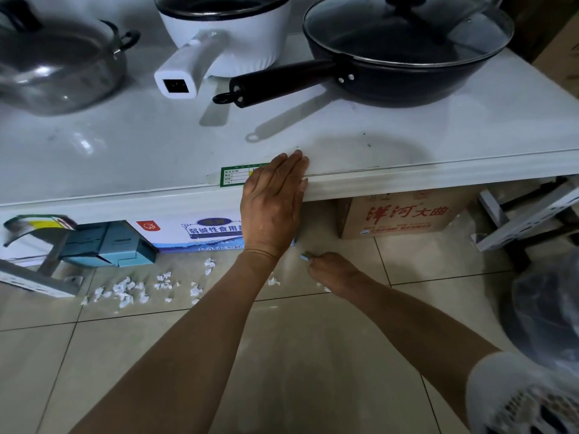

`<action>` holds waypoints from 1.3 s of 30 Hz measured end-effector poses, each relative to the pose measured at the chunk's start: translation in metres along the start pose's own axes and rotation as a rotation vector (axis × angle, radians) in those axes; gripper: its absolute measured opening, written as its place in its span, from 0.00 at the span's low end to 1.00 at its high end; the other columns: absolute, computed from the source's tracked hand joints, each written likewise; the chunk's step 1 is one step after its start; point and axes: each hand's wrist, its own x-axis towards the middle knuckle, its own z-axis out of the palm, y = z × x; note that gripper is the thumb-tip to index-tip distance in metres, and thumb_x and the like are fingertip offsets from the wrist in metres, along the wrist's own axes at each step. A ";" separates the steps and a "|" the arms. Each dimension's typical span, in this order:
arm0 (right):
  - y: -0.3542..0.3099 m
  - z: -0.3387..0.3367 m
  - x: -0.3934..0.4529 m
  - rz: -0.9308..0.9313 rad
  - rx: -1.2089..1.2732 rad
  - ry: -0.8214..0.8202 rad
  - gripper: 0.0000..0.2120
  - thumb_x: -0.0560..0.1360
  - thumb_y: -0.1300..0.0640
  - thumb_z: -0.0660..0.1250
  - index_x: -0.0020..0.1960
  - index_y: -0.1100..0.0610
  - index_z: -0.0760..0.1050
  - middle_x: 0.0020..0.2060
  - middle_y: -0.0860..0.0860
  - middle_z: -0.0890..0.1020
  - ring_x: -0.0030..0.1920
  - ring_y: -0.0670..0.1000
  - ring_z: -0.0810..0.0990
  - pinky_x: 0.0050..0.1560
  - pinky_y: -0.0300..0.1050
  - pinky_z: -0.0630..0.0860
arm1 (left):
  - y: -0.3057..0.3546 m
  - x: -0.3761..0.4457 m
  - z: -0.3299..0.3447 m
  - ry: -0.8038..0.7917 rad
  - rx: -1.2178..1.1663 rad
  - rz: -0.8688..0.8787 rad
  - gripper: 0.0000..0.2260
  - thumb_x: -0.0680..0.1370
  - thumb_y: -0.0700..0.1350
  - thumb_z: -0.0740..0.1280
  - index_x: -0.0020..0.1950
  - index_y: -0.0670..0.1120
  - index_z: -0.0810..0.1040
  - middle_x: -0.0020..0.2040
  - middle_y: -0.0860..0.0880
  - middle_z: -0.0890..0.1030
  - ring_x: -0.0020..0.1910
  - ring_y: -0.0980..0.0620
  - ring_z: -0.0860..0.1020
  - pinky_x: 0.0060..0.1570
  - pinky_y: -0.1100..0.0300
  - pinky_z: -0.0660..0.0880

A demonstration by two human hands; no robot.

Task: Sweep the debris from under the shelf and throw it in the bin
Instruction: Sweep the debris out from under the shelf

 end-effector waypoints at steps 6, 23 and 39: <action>-0.004 0.008 -0.015 -0.102 0.060 -0.097 0.13 0.77 0.70 0.56 0.57 0.69 0.76 0.63 0.62 0.77 0.55 0.63 0.79 0.52 0.53 0.74 | 0.001 0.001 -0.003 -0.048 -0.013 -0.026 0.14 0.82 0.46 0.58 0.64 0.46 0.79 0.65 0.51 0.79 0.64 0.50 0.76 0.65 0.57 0.68; -0.001 -0.028 0.002 0.614 0.811 0.297 0.10 0.70 0.69 0.66 0.46 0.62 0.84 0.48 0.57 0.85 0.48 0.54 0.83 0.46 0.42 0.78 | -0.003 0.004 -0.024 -0.256 0.014 0.046 0.18 0.80 0.46 0.58 0.68 0.43 0.75 0.68 0.47 0.77 0.67 0.47 0.74 0.68 0.54 0.65; -0.113 -0.114 0.093 0.423 0.658 0.218 0.08 0.75 0.66 0.63 0.52 0.65 0.77 0.52 0.61 0.82 0.55 0.60 0.80 0.51 0.48 0.75 | -0.185 0.003 -0.177 -0.199 -0.052 -0.261 0.17 0.82 0.45 0.59 0.70 0.45 0.71 0.72 0.47 0.72 0.70 0.49 0.70 0.72 0.52 0.65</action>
